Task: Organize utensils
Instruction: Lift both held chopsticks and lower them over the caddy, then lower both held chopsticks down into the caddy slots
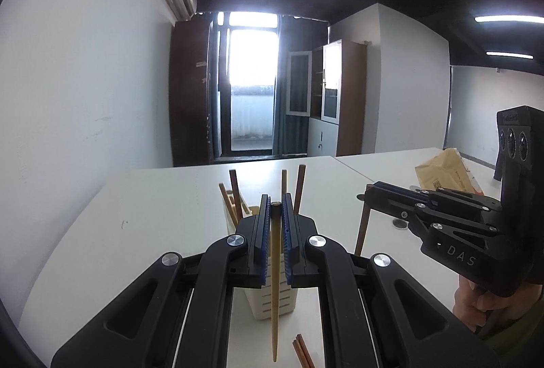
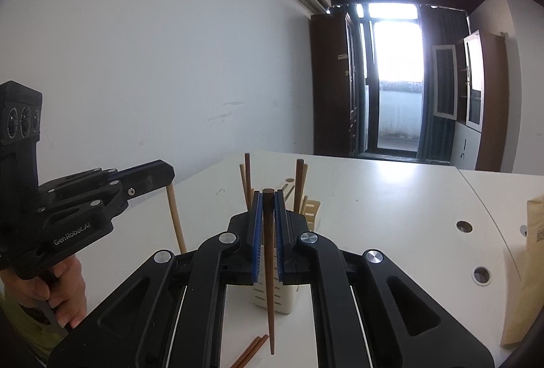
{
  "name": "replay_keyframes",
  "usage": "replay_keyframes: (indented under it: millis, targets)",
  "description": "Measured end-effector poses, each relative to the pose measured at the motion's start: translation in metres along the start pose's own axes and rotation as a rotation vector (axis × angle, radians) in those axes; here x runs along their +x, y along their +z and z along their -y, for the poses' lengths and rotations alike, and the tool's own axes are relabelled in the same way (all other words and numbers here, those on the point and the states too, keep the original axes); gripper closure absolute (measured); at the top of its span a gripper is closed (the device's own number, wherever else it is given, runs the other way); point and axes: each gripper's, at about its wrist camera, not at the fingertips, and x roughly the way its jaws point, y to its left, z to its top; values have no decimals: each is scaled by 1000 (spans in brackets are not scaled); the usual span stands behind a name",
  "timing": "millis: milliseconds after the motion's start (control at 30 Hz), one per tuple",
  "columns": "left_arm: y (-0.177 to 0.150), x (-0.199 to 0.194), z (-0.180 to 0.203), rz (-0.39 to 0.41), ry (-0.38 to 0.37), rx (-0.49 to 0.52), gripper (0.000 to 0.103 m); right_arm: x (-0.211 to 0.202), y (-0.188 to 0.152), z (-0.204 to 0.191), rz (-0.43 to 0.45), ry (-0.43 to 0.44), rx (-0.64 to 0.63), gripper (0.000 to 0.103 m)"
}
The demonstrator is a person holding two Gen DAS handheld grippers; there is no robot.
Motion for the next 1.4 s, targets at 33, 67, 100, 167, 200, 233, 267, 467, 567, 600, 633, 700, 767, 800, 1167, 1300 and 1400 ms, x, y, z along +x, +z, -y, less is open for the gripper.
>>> replay_keyframes:
  millis: [33, 67, 100, 167, 200, 233, 267, 467, 567, 600, 633, 700, 767, 800, 1167, 1300, 1400]
  targets:
    - [5, 0, 0, 7, 2, 2, 97, -1, 4, 0, 9, -1, -4, 95]
    - [8, 0, 0, 15, 3, 2, 97, -1, 8, 0, 15, 0, -10, 95]
    - [12, -1, 0, 24, 5, 2, 97, -1, 12, 0, 19, -1, -16, 95]
    - [19, -2, -1, 40, 8, 2, 97, 1, 20, 2, 20, -6, -17, 95]
    - [22, -2, -2, 47, 9, 7, 97, 3, 23, 2, 20, -4, -18, 95]
    - [25, -2, -1, 54, 10, 10, 97, 4, 24, 3, 21, -2, -17, 95]
    - [28, -2, -1, 61, 10, 12, 97, 5, 26, 4, 23, 0, -18, 95]
    - [44, -4, -3, 128, -8, -16, 97, -2, 39, 9, 70, 38, -3, 95]
    - [48, -2, -1, 154, -7, -4, 97, -9, 43, 12, 107, 50, 10, 95]
    - [48, -1, -1, 160, -10, -6, 97, -11, 44, 14, 121, 51, 15, 95]
    - [49, 0, -1, 169, -7, -9, 97, -13, 44, 16, 134, 47, 19, 95]
    - [49, 1, -3, 207, 1, -28, 97, -17, 44, 19, 160, 50, 26, 95]
    - [50, 2, -4, 223, 4, -31, 97, -21, 45, 20, 185, 65, 34, 95]
    - [51, 3, -4, 229, 3, -28, 97, -24, 46, 22, 202, 73, 40, 95]
    - [55, -11, -7, 362, 34, -79, 97, -30, 56, 28, 359, 114, 57, 95]
    - [53, -7, 3, 390, 43, -60, 97, -26, 56, 32, 405, 106, 55, 95]
    - [53, 0, 6, 392, 45, -50, 97, -23, 59, 34, 407, 105, 63, 95]
